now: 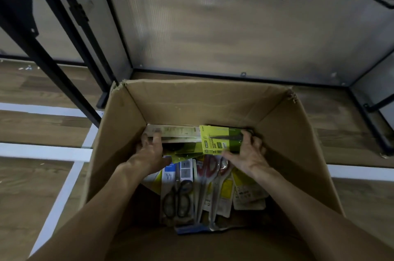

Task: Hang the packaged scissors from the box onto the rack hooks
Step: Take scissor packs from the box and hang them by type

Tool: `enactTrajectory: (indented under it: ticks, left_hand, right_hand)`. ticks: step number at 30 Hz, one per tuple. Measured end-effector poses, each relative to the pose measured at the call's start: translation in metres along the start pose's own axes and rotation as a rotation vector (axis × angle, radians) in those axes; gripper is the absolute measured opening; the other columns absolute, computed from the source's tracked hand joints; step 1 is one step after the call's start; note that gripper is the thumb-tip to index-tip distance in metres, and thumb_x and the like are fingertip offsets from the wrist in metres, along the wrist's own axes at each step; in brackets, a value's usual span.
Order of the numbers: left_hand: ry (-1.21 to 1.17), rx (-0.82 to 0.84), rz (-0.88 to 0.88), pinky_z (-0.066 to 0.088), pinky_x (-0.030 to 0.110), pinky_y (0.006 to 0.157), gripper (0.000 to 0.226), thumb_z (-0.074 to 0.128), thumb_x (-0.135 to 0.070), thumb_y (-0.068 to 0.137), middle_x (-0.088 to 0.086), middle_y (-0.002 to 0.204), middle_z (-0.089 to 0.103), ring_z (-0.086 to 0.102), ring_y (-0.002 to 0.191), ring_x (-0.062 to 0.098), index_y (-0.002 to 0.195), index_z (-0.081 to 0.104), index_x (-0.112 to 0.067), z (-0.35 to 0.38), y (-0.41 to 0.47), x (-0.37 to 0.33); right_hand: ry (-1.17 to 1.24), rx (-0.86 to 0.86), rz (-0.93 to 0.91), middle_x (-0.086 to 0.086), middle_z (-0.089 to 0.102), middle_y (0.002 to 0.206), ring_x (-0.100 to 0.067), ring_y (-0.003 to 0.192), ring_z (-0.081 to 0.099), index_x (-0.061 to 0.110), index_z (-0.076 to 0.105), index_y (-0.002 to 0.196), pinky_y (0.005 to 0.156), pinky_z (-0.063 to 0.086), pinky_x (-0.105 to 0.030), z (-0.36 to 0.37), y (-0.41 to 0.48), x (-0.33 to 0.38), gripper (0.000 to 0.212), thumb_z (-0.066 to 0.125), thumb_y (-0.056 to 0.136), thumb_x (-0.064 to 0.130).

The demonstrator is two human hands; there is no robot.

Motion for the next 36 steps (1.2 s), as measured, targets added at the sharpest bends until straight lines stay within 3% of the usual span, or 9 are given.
enactTrajectory:
  ticks: [6, 13, 16, 20, 22, 25, 27, 32, 36]
  left_hand:
    - [0.106, -0.001, -0.078, 0.003, 0.056, 0.122, 0.108, 0.067, -0.048, 0.092, 0.03, 0.161, -0.008, -0.002, 0.148, 0.054, 0.158, -0.009, -0.012, 0.012, 0.016, -0.005]
    - [0.097, 0.01, -0.058, 0.032, 0.05, 0.114, 0.117, 0.085, -0.04, 0.077, 0.024, 0.159, 0.0, 0.023, 0.141, 0.049, 0.154, 0.002, -0.012, 0.036, 0.02, 0.0]
    - [0.139, -0.04, -0.071, 0.04, 0.048, 0.107, 0.106, 0.082, -0.043, 0.08, 0.022, 0.156, 0.009, 0.03, 0.139, 0.043, 0.15, 0.007, -0.014, 0.035, 0.016, -0.005]
    - [0.318, -0.193, 0.009, 0.033, 0.049, 0.11, 0.099, 0.073, -0.062, 0.08, 0.016, 0.152, 0.024, 0.024, 0.14, 0.037, 0.149, 0.018, -0.019, 0.01, 0.013, -0.017]
    - [0.301, -0.171, 0.054, 0.029, 0.051, 0.114, 0.1, 0.075, -0.057, 0.08, 0.015, 0.158, 0.016, 0.018, 0.145, 0.04, 0.152, 0.016, -0.02, 0.01, 0.019, -0.014]
    - [0.307, -0.06, 0.085, 0.036, 0.047, 0.109, 0.104, 0.075, -0.048, 0.083, 0.015, 0.155, 0.026, 0.032, 0.138, 0.039, 0.156, 0.007, -0.021, 0.026, 0.02, -0.007]
    - [0.37, -0.014, 0.061, 0.038, 0.047, 0.107, 0.106, 0.075, -0.051, 0.083, 0.014, 0.15, 0.031, 0.035, 0.135, 0.039, 0.157, 0.005, -0.021, 0.036, 0.016, 0.003]
    - [-0.041, 0.212, -0.076, 0.048, 0.039, 0.102, 0.106, 0.08, -0.047, 0.081, 0.017, 0.141, 0.052, 0.054, 0.127, 0.034, 0.152, 0.014, -0.004, 0.056, 0.003, 0.029]
    - [-0.465, 0.452, -0.099, 0.05, 0.046, 0.102, 0.131, 0.09, -0.071, 0.037, 0.001, 0.14, 0.055, 0.054, 0.127, 0.024, 0.149, 0.039, -0.026, 0.075, -0.039, 0.021]
  right_hand:
    - [0.123, -0.022, 0.082, -0.015, 0.004, 0.16, -0.046, 0.143, 0.018, 0.032, 0.004, 0.155, 0.113, 0.028, -0.061, 0.025, 0.018, -0.03, 0.105, 0.074, 0.08, 0.058]
    - [0.236, -0.078, 0.12, -0.017, 0.021, 0.144, -0.042, 0.131, 0.03, 0.029, 0.018, 0.142, 0.106, 0.036, -0.055, 0.026, 0.02, -0.035, 0.09, 0.073, 0.079, 0.06]
    - [0.231, -0.033, 0.052, -0.016, 0.025, 0.143, -0.038, 0.129, 0.031, 0.024, 0.016, 0.14, 0.101, 0.037, -0.046, 0.035, 0.006, -0.024, 0.085, 0.068, 0.083, 0.06]
    - [-0.152, -0.068, -0.097, -0.015, 0.029, 0.141, -0.037, 0.13, 0.028, 0.026, 0.023, 0.137, 0.104, 0.035, -0.05, 0.028, -0.004, -0.001, 0.087, 0.07, 0.076, 0.066]
    - [-0.352, -0.161, -0.173, -0.014, 0.02, 0.147, -0.036, 0.135, 0.023, 0.027, 0.017, 0.147, 0.108, 0.032, -0.049, 0.012, 0.006, 0.014, 0.106, 0.077, 0.069, 0.066]
    - [-0.38, -0.037, -0.272, -0.01, 0.002, 0.163, -0.036, 0.15, 0.002, 0.026, -0.003, 0.156, 0.12, 0.013, -0.05, 0.015, 0.029, 0.021, 0.125, 0.079, 0.068, 0.061]
    - [-0.418, 0.063, -0.308, -0.009, 0.014, 0.163, -0.033, 0.15, 0.008, 0.025, 0.002, 0.156, 0.122, 0.009, -0.051, 0.022, 0.033, 0.017, 0.119, 0.075, 0.07, 0.066]
    - [-0.661, 0.194, -0.271, -0.017, 0.035, 0.146, -0.041, 0.133, 0.038, 0.015, 0.015, 0.151, 0.107, 0.036, -0.058, 0.051, -0.001, 0.009, 0.096, 0.07, 0.082, 0.055]
    - [-0.667, 0.253, -0.189, -0.02, 0.031, 0.151, -0.042, 0.137, 0.033, 0.015, 0.01, 0.152, 0.105, 0.037, -0.056, 0.055, -0.024, 0.001, 0.11, 0.069, 0.077, 0.069]
Point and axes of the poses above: each hand's wrist, its own y-axis towards the middle knuckle, its own z-axis out of the palm, x = y × z, the point moved 10 cm from there along y, towards the middle knuckle
